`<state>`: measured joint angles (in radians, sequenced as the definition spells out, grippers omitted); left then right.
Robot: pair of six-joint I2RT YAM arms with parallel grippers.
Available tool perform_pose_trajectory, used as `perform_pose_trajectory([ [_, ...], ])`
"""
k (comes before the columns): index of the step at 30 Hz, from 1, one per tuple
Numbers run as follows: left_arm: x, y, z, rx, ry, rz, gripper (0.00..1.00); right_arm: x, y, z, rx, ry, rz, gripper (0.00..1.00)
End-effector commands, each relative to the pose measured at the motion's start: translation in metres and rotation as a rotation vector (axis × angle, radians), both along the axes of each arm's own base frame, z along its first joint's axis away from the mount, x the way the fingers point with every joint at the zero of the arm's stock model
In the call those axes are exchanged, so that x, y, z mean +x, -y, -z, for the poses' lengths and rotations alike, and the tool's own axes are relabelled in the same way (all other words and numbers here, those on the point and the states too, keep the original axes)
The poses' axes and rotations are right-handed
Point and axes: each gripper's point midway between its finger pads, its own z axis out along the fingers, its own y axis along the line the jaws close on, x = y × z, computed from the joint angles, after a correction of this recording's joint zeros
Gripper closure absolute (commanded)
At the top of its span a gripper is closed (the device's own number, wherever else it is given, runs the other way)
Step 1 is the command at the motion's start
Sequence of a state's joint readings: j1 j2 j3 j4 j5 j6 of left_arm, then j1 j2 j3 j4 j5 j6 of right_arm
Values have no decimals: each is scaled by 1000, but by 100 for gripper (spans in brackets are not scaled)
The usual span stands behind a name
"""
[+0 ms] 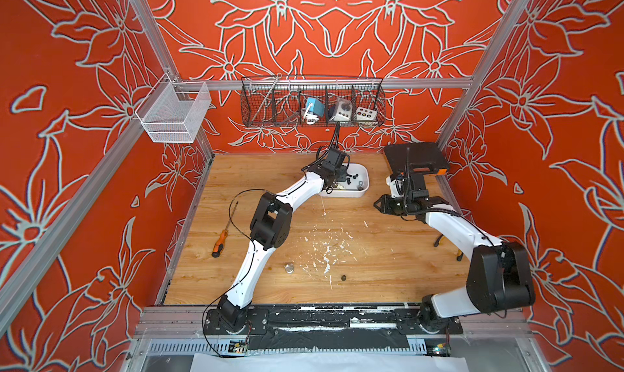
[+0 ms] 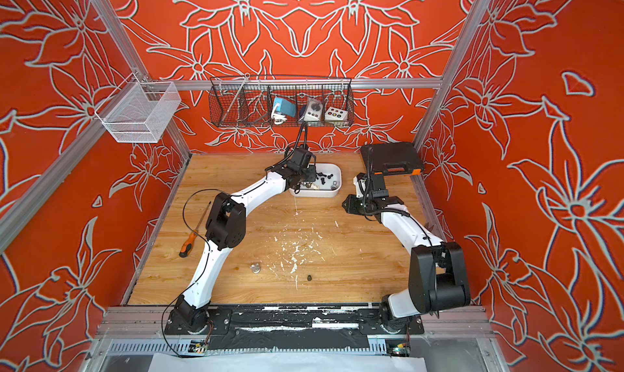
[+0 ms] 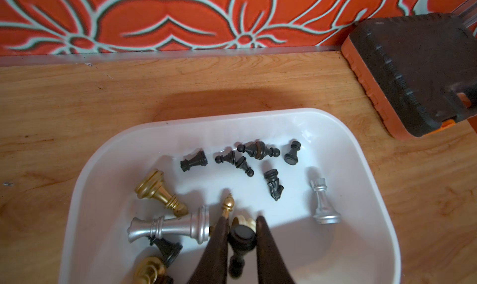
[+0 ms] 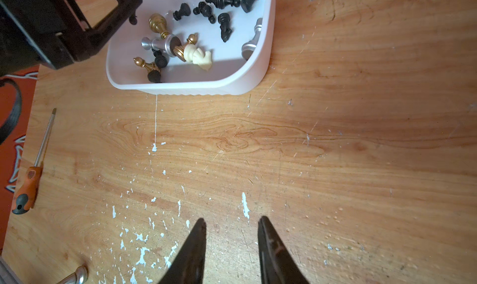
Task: Put the chess pieces into the storage box
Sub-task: Place the chess piece in the storage box.
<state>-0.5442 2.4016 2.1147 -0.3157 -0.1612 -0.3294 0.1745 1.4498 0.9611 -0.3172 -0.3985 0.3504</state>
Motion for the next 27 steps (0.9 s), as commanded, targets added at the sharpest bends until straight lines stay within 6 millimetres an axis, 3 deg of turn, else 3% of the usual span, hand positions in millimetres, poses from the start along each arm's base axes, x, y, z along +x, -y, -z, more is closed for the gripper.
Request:
perform_pose_trajectory([
  [1, 11, 0, 4, -16, 16, 11, 80, -4, 5, -5, -10, 9, 18, 64],
  [12, 18, 0, 16, -51, 5, 25, 72, -7, 8, -10, -24, 20, 18, 64],
  [27, 16, -1, 5, -53, 18, 35, 69, -10, 10, -13, -39, 24, 12, 63],
])
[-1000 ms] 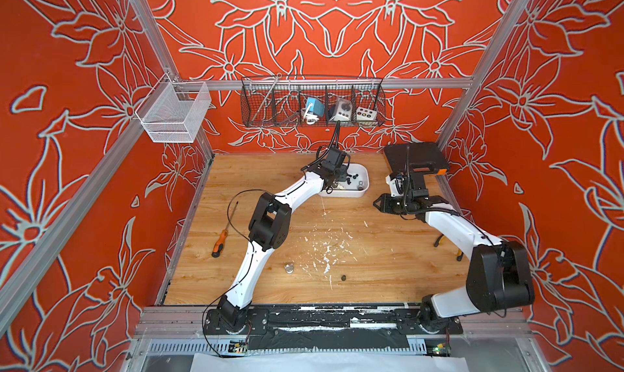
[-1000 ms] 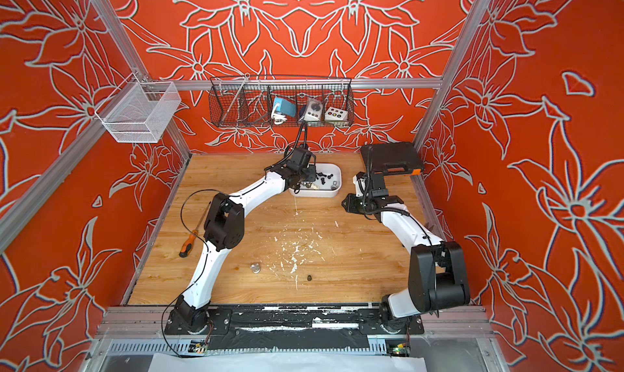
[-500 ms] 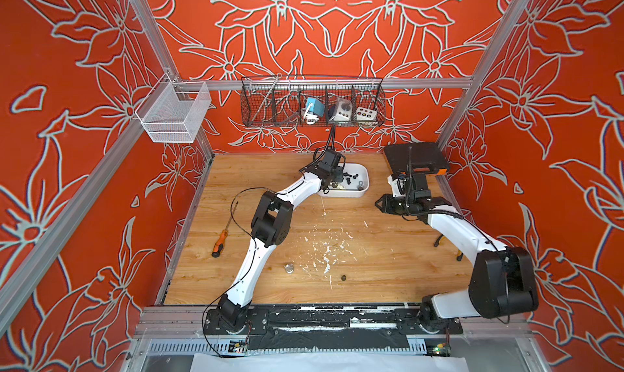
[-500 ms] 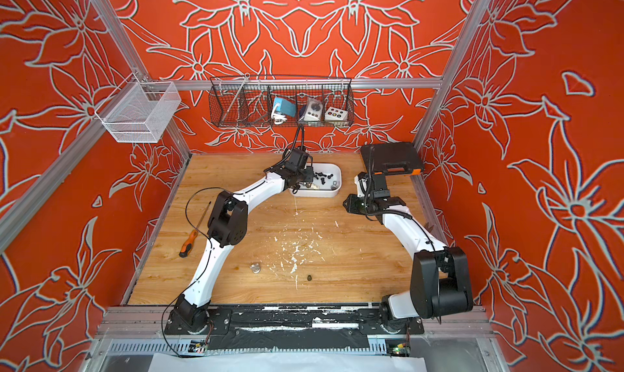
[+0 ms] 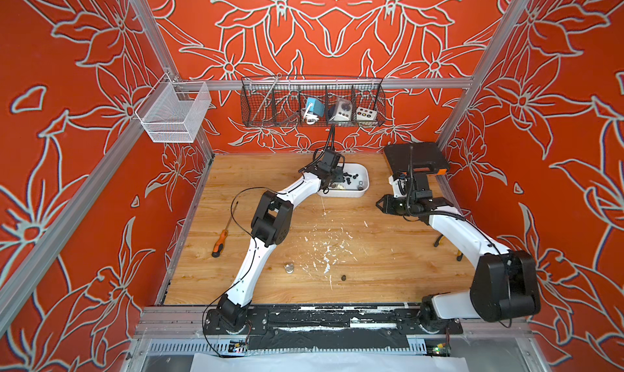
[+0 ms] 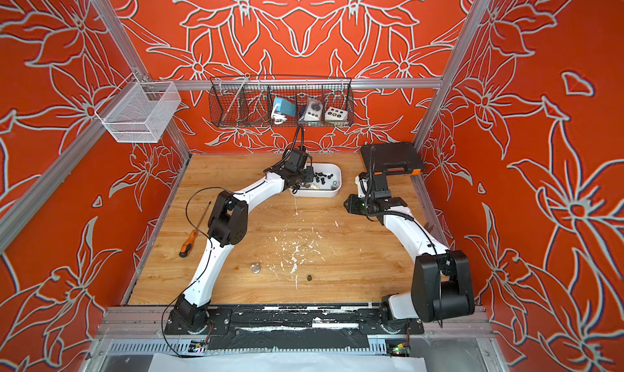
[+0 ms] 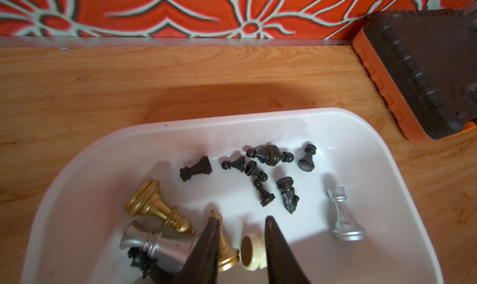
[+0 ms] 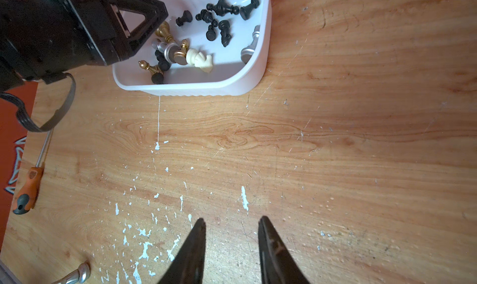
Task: Put the chess pieces into the storage box
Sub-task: Place the chess piece in the storage box.
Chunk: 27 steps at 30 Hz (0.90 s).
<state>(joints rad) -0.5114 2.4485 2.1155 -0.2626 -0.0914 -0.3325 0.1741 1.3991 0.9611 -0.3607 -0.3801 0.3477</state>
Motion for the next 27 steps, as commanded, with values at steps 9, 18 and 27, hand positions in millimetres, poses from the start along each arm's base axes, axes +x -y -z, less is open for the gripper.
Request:
perform_pose_trajectory([
  [9, -2, -2, -51, -24, 98, 26, 68, -12, 8, -6, -51, 38, -24, 64],
  [18, -15, -12, -88, -27, 161, 30, 68, -25, 1, -12, -37, 25, -80, 64],
  [27, -61, -60, -112, -68, 205, -37, 68, -76, -46, -8, -92, -48, -313, 64],
])
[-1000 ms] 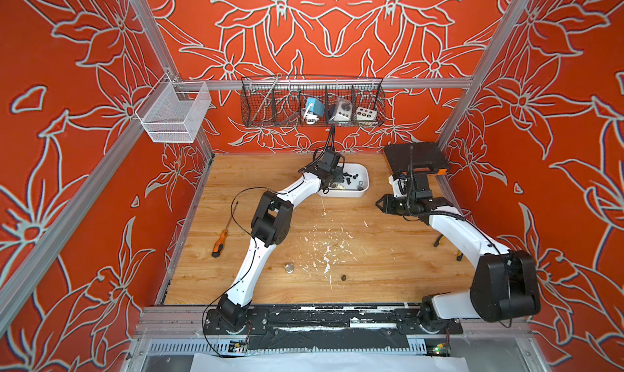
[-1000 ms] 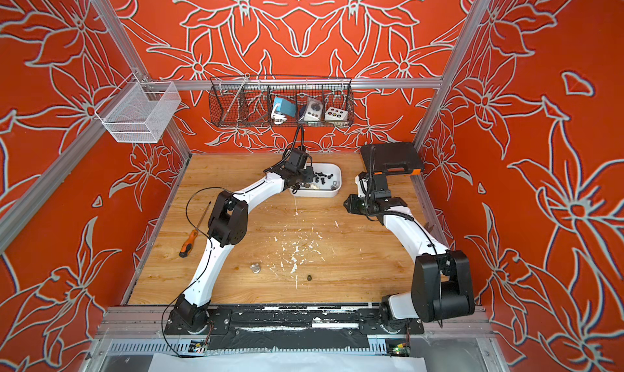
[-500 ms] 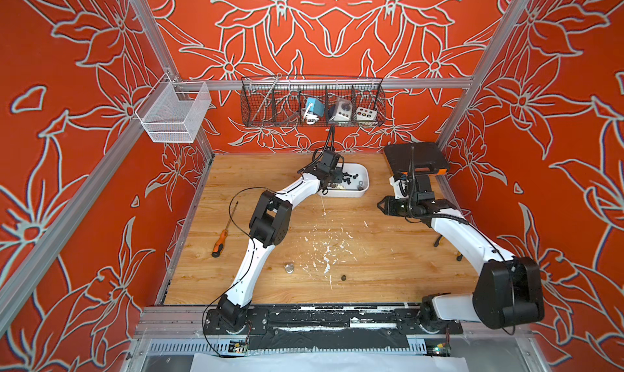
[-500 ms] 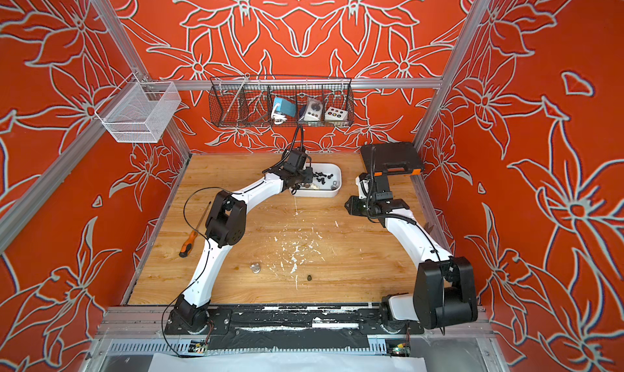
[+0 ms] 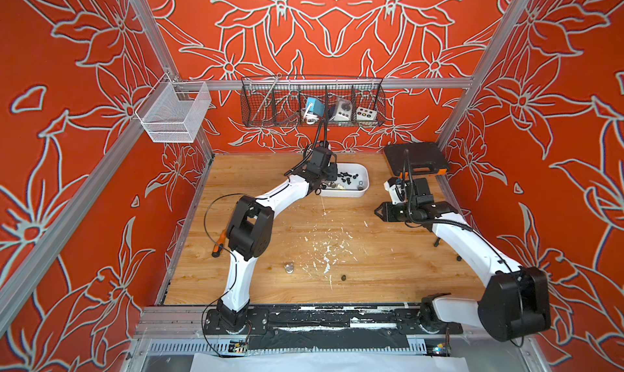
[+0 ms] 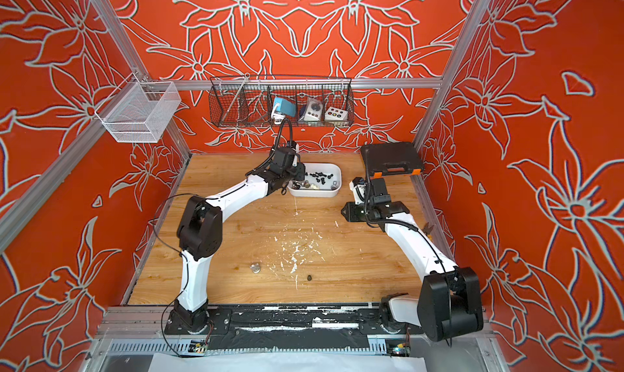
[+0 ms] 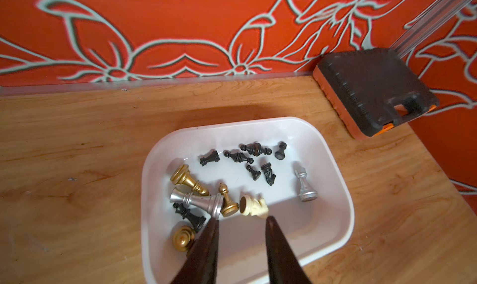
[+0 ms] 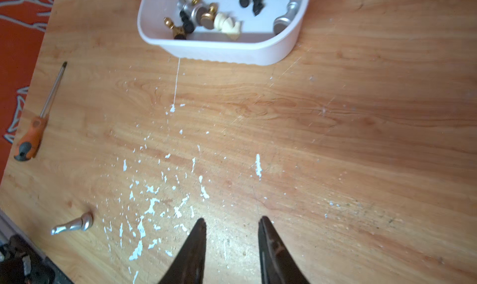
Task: Put the chess pieces into the storage box
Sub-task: Place the chess piece in the storage box, then pick up the chess piece at the center of the board.
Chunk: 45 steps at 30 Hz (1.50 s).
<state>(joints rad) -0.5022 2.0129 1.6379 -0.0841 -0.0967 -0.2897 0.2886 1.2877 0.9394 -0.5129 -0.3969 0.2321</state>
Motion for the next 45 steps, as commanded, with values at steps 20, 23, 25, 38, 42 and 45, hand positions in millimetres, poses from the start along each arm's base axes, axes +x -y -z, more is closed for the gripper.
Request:
perform_pose_trajectory([
  [20, -110, -121, 27, -31, -50, -213, 67, -155, -81, 56, -335, -239, -584, 65],
  [23, -126, -131, 35, -36, -67, -234, 67, -160, -89, 62, -373, -239, -630, 65],
  [25, -135, -137, 37, -37, -75, -246, 67, -164, -93, 67, -399, -239, -664, 66],
  [38, -177, -166, 52, -37, -104, -307, 66, -176, -113, 86, -455, -255, -790, 68],
  [42, -182, -168, 55, -42, -108, -312, 66, -175, -117, 91, -473, -252, -806, 69],
  [45, -184, -168, 58, -53, -115, -309, 66, -176, -119, 95, -480, -261, -810, 71],
])
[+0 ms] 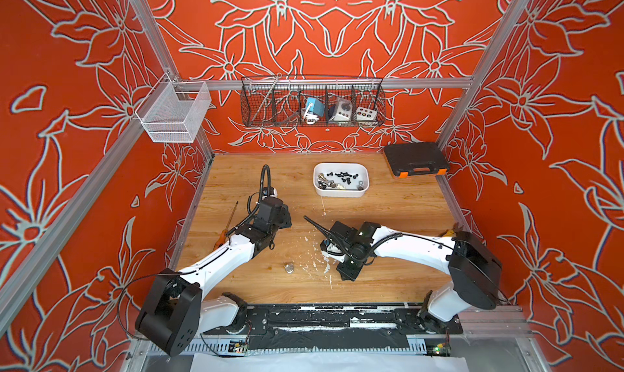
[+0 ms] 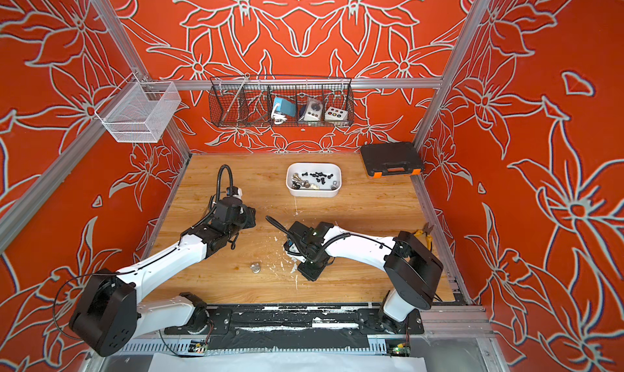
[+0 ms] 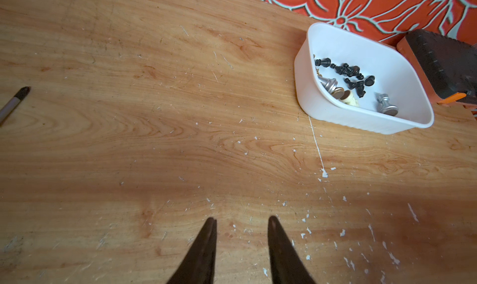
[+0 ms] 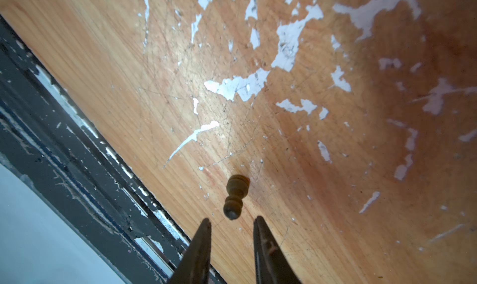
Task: Put the chess pieces into the storage box
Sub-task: Pick up the chess piece at the center of the board.
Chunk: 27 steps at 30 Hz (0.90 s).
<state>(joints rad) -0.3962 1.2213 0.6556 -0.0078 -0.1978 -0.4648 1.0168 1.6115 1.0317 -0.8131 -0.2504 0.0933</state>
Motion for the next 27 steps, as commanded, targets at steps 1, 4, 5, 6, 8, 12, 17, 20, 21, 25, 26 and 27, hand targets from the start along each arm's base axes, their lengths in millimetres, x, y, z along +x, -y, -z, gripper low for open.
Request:
perform_pose_trajectory([
  [1, -2, -5, 0, -15, 2, -22, 66, 4, -5, -1, -11, 24, -30, 71],
  [4, -2, -5, 2, -13, -2, -20, 65, 4, -7, 3, -17, 24, -28, 73],
  [5, -3, -5, 2, -12, -2, -18, 65, 4, -8, 4, -19, 23, -28, 73],
  [6, -3, -5, 2, -10, -3, -16, 65, 4, -8, 5, -23, 21, -28, 74],
  [8, -3, -5, 3, -8, -6, -15, 65, 4, -7, 7, -35, 20, -28, 75],
  [12, -4, -5, 6, -10, -13, -19, 66, 4, -5, 9, -49, 27, -27, 77],
  [17, -5, -6, 8, -10, -15, -17, 65, 4, -4, 12, -60, 21, -21, 80],
  [20, -5, -6, 7, -6, -13, -16, 66, 2, -1, 15, -74, 17, -20, 82],
  [21, -5, -6, 6, -8, -10, -16, 65, 2, 0, 15, -78, 14, -17, 83],
  [25, -5, -6, 7, -7, -9, -16, 66, 0, 1, 17, -85, 9, -15, 86],
  [26, -6, -6, 7, -6, -10, -13, 66, 1, 1, 18, -85, 10, -15, 88],
  [27, -6, -6, 7, -6, -10, -13, 66, 0, 1, 18, -86, 9, -13, 89],
])
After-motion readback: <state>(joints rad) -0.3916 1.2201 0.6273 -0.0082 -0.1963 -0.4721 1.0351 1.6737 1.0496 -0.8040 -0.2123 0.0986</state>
